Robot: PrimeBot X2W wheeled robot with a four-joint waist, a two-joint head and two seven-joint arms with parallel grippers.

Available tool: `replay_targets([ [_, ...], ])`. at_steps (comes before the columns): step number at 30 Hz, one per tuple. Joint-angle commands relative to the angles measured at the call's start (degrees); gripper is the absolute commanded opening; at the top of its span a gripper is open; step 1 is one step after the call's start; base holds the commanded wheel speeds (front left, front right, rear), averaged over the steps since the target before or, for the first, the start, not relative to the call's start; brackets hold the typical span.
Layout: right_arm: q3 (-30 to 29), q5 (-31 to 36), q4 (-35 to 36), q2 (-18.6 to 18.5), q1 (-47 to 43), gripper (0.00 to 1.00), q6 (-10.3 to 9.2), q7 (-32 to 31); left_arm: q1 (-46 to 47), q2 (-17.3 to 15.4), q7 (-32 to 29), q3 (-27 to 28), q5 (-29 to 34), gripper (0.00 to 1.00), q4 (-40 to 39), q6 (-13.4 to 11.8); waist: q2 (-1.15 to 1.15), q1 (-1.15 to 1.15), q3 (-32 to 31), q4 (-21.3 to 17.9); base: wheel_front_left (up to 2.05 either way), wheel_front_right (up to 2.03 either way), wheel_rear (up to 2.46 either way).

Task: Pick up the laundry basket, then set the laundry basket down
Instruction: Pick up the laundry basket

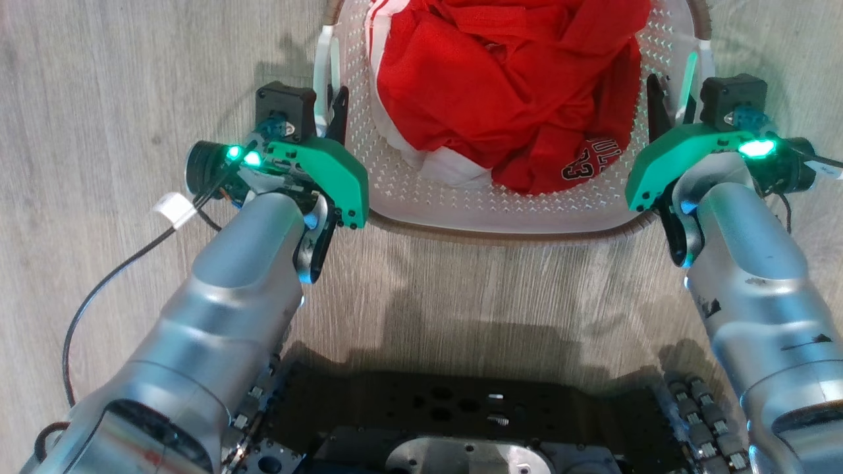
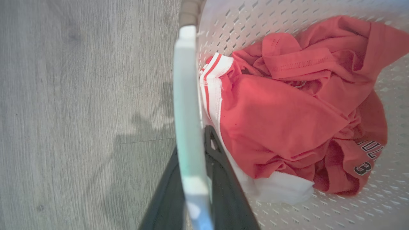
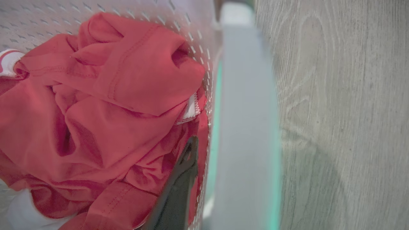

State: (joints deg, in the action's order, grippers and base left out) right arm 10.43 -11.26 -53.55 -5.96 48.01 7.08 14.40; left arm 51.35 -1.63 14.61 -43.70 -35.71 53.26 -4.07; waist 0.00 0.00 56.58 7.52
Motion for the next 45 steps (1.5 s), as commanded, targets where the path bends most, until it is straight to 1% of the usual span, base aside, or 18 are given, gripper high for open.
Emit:
replay_targets([
  [1,1.5,0.4,0.2,1.4,-2.1,0.0,0.41,0.6,-1.2,-1.2,0.4,0.5,-0.1,0.0,-1.1,-0.1,0.0,0.0,-0.2,0.0,0.0,0.0,0.0],
  [12,1.7,-0.7,-3.7,2.3,-2.7,0.0,0.41,0.6,-2.8,-1.2,0.4,-1.3,-2.0,0.0,0.7,0.0,0.0,0.0,-3.3,-0.2,0.0,0.0,0.0],
  [18,1.3,-2.4,-7.3,2.8,-3.5,0.0,0.41,0.6,-4.4,-1.2,0.4,-3.2,-4.0,0.0,3.0,0.3,0.0,0.0,-6.9,-0.7,0.0,0.0,0.0],
  [22,2.0,-3.4,-10.2,3.0,-4.0,0.0,0.41,0.6,-5.7,-1.2,0.4,-5.2,-6.0,0.0,5.1,0.8,0.0,0.0,-10.0,-1.1,0.0,0.0,0.0],
  [29,8.7,-10.2,-13.9,3.1,-6.7,0.0,0.41,-0.6,-8.7,-1.2,0.0,-10.0,-10.6,0.0,8.5,1.7,0.0,0.0,-16.8,-1.6,0.0,0.0,0.0],
  [38,16.8,-19.9,-14.8,3.1,-12.1,0.0,0.41,-6.5,-13.5,-1.2,-1.6,-14.8,-14.7,0.0,11.8,1.9,0.0,0.0,-26.3,-3.0,0.0,0.0,0.0],
  [39,18.5,-22.0,-14.8,3.1,-13.6,0.0,0.41,-7.7,-14.6,-1.2,-2.1,-15.6,-15.4,0.0,12.4,2.1,0.0,0.0,-28.5,-3.4,0.0,0.0,0.0],
  [40,18.5,-22.0,-14.8,3.1,-13.6,0.0,0.41,-7.7,-14.6,-1.2,-2.1,-15.6,-15.4,0.0,12.4,2.1,0.0,0.0,-28.5,-3.4,0.0,0.0,0.0],
  [43,21.0,-24.5,-14.9,3.1,-15.5,0.0,0.41,-9.3,-16.3,-1.2,-2.9,-16.7,-16.3,0.0,13.2,2.4,0.0,0.0,-31.6,-3.9,0.0,0.0,0.0],
  [45,22.1,-24.9,-15.0,3.1,-16.0,0.0,0.41,-9.8,-16.9,-1.2,-3.2,-17.0,-16.6,0.0,13.5,2.5,0.0,0.0,-32.5,-4.0,0.0,0.0,0.0],
])
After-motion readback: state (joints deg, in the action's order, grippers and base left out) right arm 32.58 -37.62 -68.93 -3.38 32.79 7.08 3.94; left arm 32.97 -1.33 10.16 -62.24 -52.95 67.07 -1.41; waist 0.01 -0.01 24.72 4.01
